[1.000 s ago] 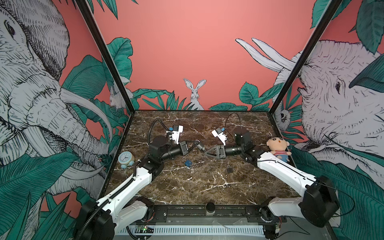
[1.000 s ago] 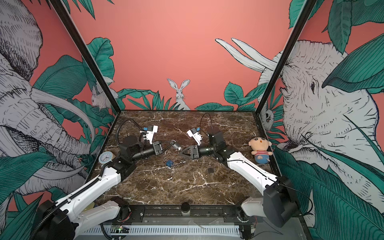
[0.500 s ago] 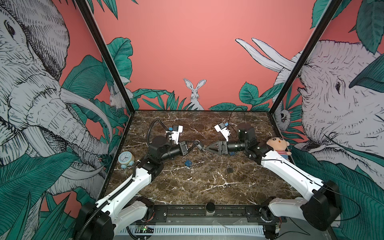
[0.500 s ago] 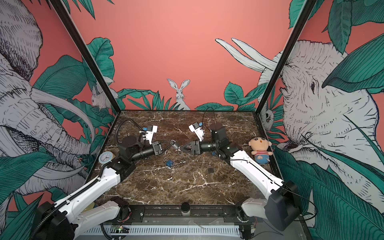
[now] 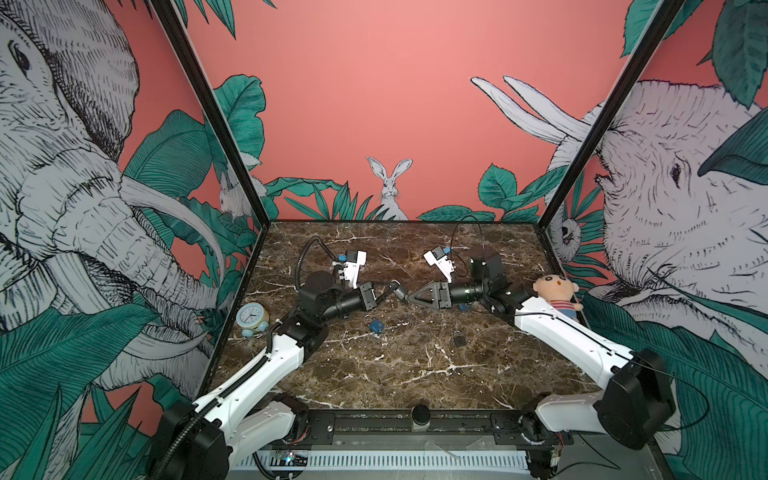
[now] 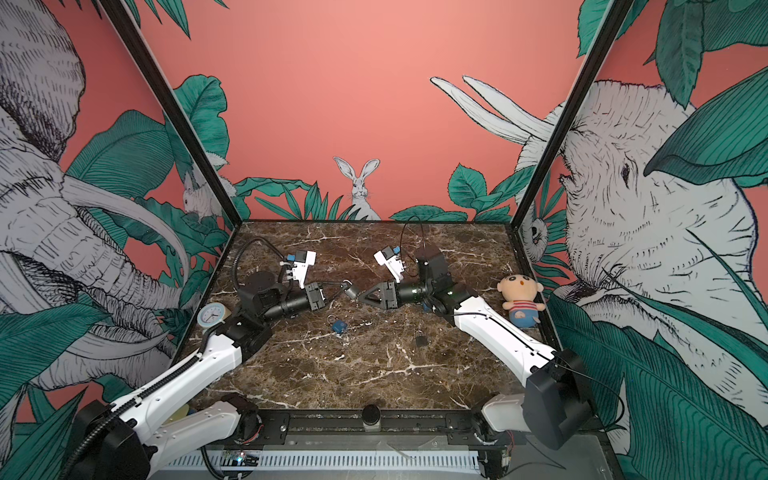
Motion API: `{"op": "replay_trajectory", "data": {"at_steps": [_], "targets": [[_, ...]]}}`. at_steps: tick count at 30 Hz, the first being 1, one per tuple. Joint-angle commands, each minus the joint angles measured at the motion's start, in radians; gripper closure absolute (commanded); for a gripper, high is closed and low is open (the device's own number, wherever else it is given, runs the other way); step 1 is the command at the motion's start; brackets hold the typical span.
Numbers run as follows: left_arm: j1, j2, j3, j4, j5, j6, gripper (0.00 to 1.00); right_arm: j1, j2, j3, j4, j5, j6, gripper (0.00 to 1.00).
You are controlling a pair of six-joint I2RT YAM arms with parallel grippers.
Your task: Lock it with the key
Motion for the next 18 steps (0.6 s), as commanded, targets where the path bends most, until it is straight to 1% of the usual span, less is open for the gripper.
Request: {"op": "replay_trajectory", "data": {"at_steps": [1, 8, 11, 18], "targets": [[0.002, 0.001, 0.018, 0.070, 0.010, -0.017, 1.00, 0.010, 0.016, 0.016, 0.064, -0.031, 0.011, 0.61], [0.003, 0.002, 0.021, 0.077, 0.000, -0.020, 1.00, 0.016, 0.030, 0.014, 0.082, -0.036, 0.022, 0.63], [0.003, 0.004, 0.018, 0.082, -0.005, -0.024, 1.00, 0.019, 0.032, 0.011, 0.089, -0.038, 0.027, 0.66], [0.003, 0.001, 0.010, 0.092, -0.022, -0.031, 1.00, 0.023, 0.036, -0.005, 0.118, -0.043, 0.046, 0.81]]}}
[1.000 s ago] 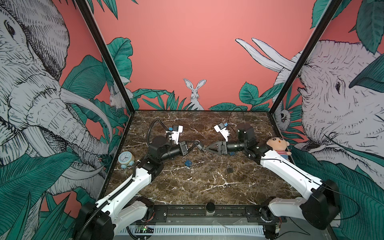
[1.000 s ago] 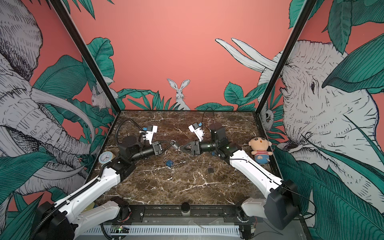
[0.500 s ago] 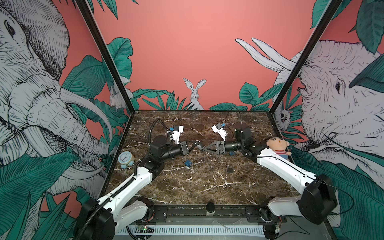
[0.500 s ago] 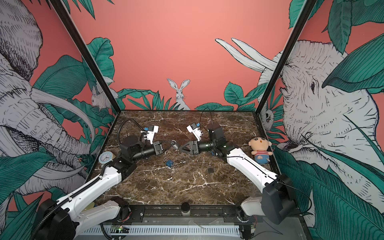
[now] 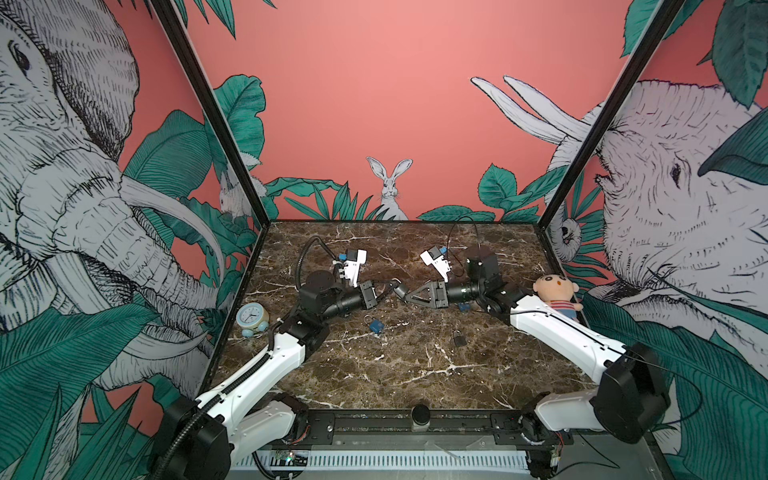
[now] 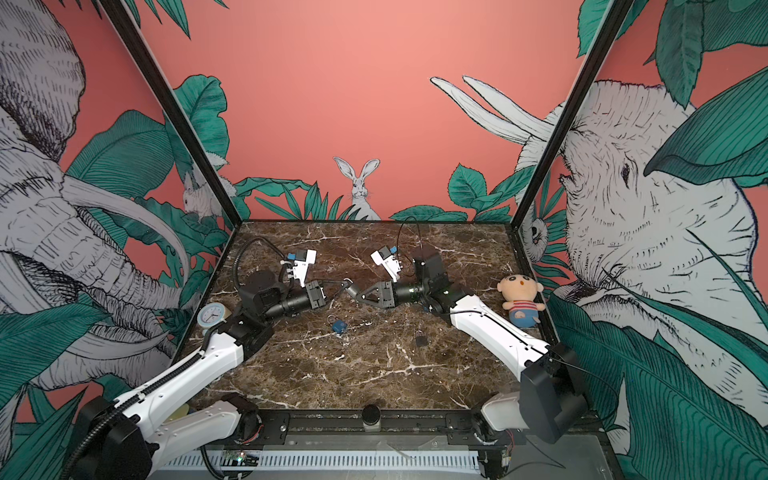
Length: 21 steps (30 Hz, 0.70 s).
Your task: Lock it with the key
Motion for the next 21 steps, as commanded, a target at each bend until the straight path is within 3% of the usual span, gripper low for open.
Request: {"op": "replay_trajectory", "data": {"at_steps": [1, 6, 21], "targets": [[0.003, -0.014, 0.009, 0.053, -0.020, -0.012, 1.00, 0.013, 0.002, -0.008, 0.073, -0.027, 0.018, 0.84], [0.004, -0.016, 0.003, 0.059, -0.032, -0.015, 1.00, 0.012, 0.000, -0.033, 0.126, -0.042, 0.054, 1.00], [0.093, -0.015, -0.028, 0.229, -0.001, -0.130, 1.00, -0.002, -0.048, -0.109, 0.198, -0.065, 0.104, 1.00]]}}
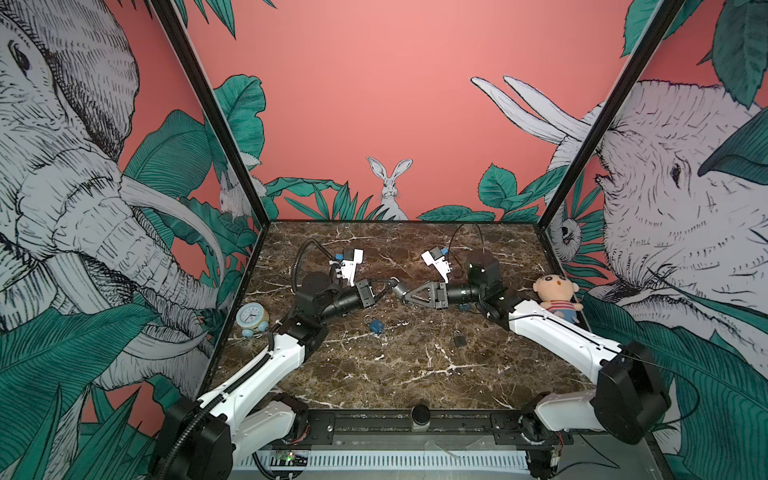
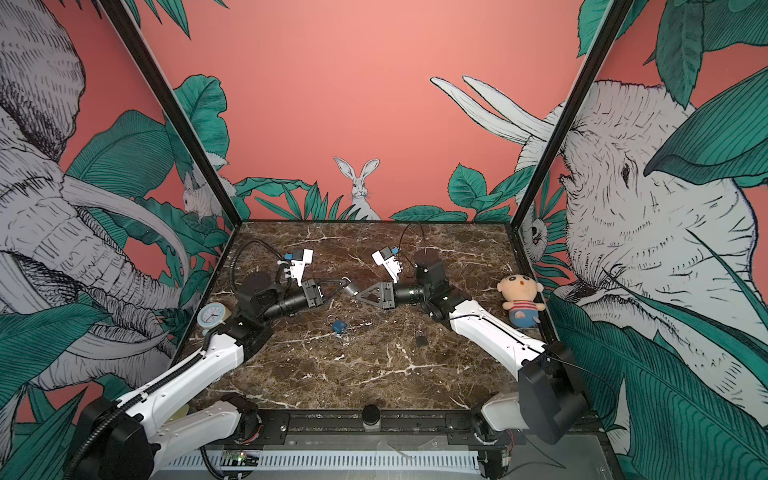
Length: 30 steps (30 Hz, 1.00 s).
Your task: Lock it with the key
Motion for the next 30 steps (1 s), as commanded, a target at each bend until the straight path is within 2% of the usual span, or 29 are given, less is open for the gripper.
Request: {"op": "replay_trajectory", "data": {"at_steps": [1, 10, 19, 25, 30], "targets": [[0.051, -0.015, 0.005, 0.141, -0.038, -0.041, 1.00, -0.002, -0.041, -0.029, -0.001, -0.039, 0.006, 1.00], [0.081, -0.026, 0.016, 0.136, -0.010, -0.046, 1.00, -0.014, -0.081, -0.055, -0.040, -0.013, -0.011, 1.00], [0.077, -0.032, 0.079, -0.143, 0.025, 0.121, 1.00, -0.078, -0.154, -0.047, -0.267, 0.186, -0.149, 1.00], [0.042, 0.015, 0.103, -0.243, 0.025, 0.203, 1.00, -0.153, -0.213, -0.077, -0.309, 0.255, -0.155, 1.00], [-0.040, 0.121, 0.151, -0.299, -0.001, 0.276, 1.00, -0.216, -0.244, -0.116, -0.351, 0.298, -0.152, 1.00]]}}
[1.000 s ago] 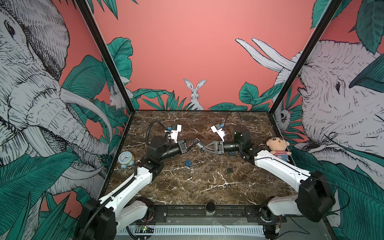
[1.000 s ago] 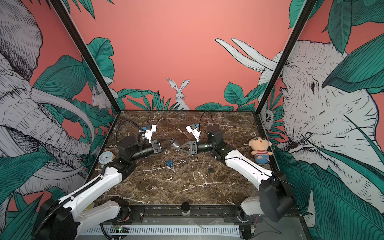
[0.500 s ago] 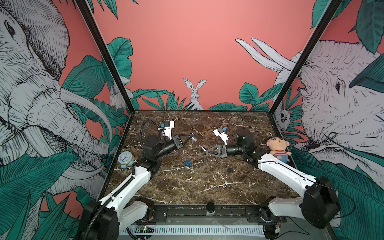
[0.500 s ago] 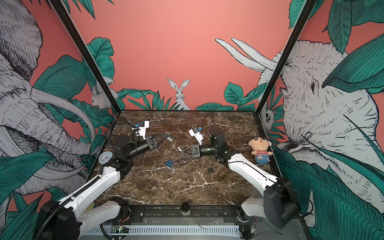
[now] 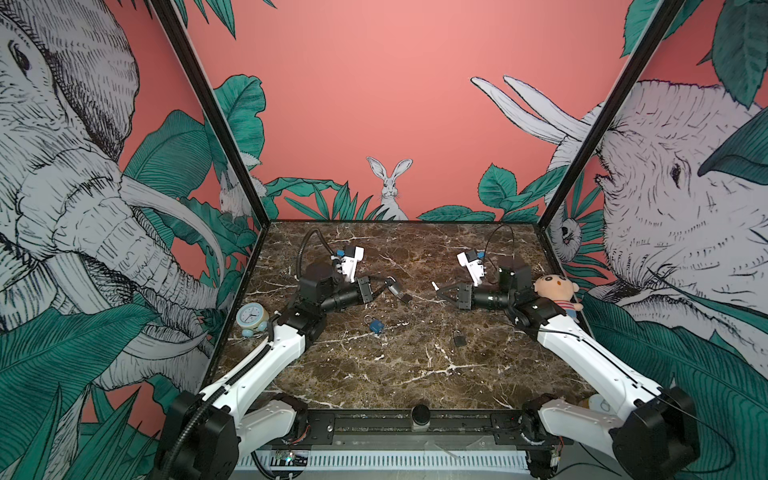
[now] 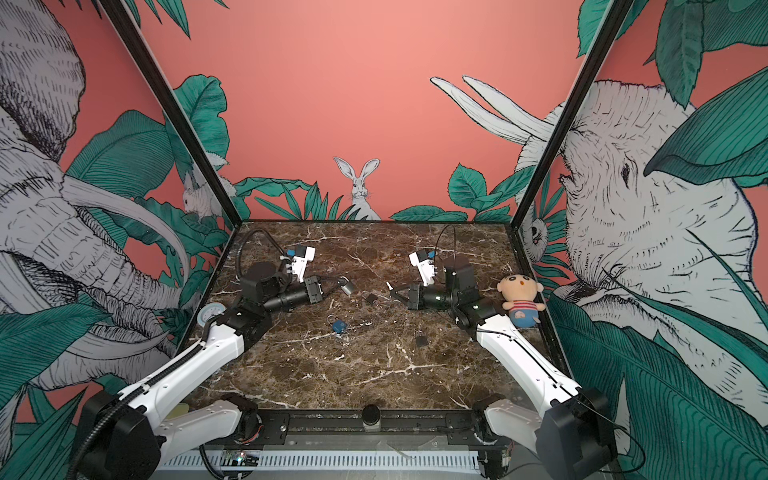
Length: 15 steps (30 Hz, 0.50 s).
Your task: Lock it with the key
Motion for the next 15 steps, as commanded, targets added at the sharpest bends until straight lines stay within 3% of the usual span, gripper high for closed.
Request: {"op": "replay_trajectory", "data": {"at_steps": [1, 15], "targets": [[-0.057, 0.063, 0.053, -0.047, -0.010, 0.081, 1.00, -0.033, -0.027, -0.030, -0.040, 0.050, -0.014, 1.00], [-0.280, 0.434, 0.092, 0.055, -0.053, 0.025, 1.00, -0.070, -0.163, -0.127, -0.237, 0.174, -0.091, 1.00]]}}
